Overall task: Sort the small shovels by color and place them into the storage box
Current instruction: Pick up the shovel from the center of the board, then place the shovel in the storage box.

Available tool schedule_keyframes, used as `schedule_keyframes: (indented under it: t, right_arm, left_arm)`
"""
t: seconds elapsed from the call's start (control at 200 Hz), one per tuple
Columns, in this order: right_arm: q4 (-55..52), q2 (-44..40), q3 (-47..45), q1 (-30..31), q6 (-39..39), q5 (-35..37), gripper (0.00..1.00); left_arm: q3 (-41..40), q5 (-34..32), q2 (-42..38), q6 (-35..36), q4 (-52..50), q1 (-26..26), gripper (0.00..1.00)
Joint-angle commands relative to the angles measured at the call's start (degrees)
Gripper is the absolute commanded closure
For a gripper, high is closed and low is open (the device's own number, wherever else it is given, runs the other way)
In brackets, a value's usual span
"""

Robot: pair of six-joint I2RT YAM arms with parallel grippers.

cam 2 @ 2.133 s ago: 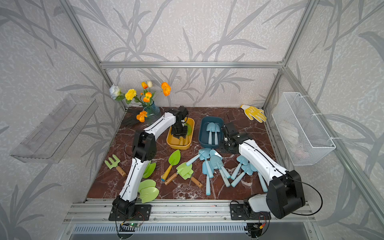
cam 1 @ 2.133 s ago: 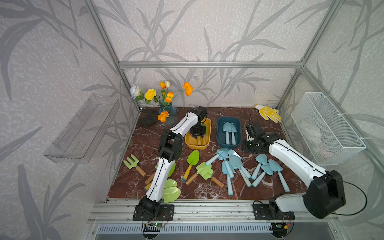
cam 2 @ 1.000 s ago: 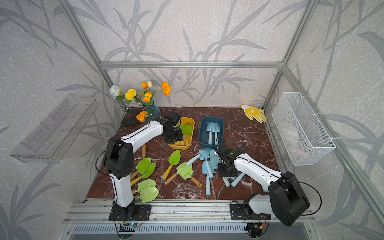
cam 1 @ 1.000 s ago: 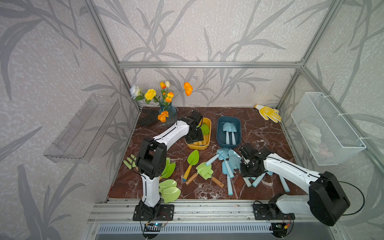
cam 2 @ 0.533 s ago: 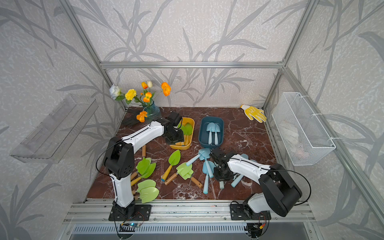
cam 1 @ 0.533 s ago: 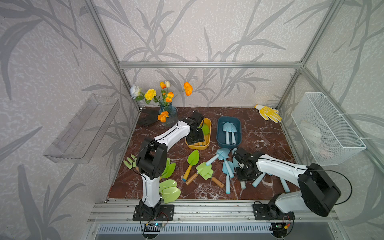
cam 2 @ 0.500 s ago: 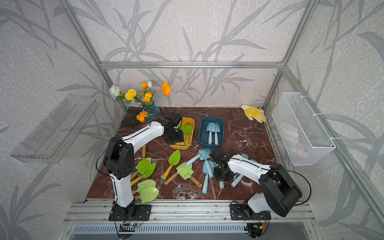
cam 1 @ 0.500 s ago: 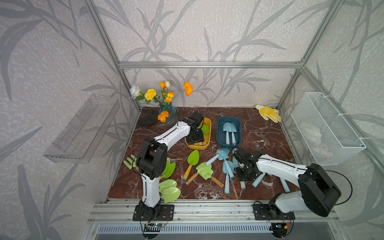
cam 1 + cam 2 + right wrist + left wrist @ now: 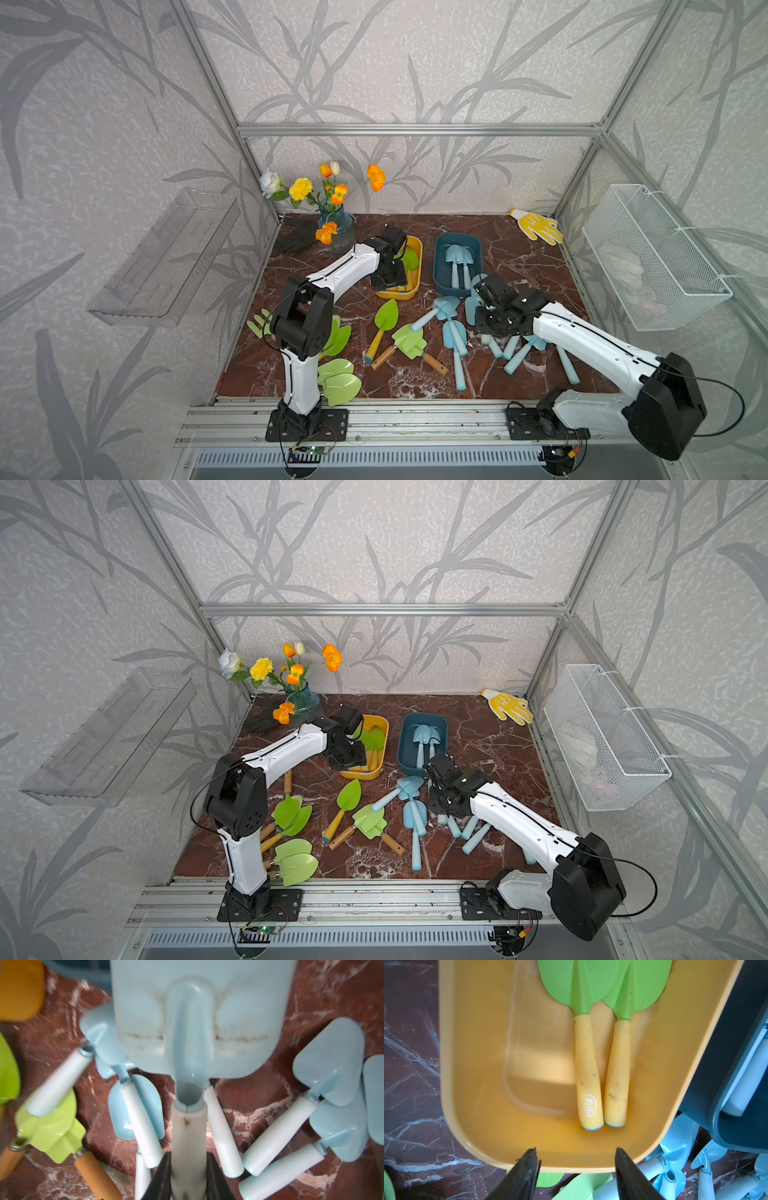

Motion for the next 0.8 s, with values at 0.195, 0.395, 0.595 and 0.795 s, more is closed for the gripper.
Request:
schedule_keyframes:
  t: [0.195,0.395,0.595,0.795]
  right_arm:
    - [3.54,17.71,21.26,-9.12,-12.84,-4.48,0.84]
    - [1.41,33.26,35.30,-11.98,-15.63,-10.37,0.84]
    - [1.11,42.43,41.49,-13.00,-15.71,-12.97,0.83]
    - [0.89,46.43,42.35,-13.48,-15.38,-12.83,0.82]
  left_arm:
    - [-2.12,-4.72,-5.68,4.92,-3.86,-0.18,0.40]
    - [-6.04,-6.35,-9.17,6.35,-4.82,-0.16,0.37]
    - [-10.93,-6.98,-12.67,6.97,-5.47,-0.11,0.37]
    - [-14.34,-6.58,-15.01,7.29,-6.20,-0.14,0.36]
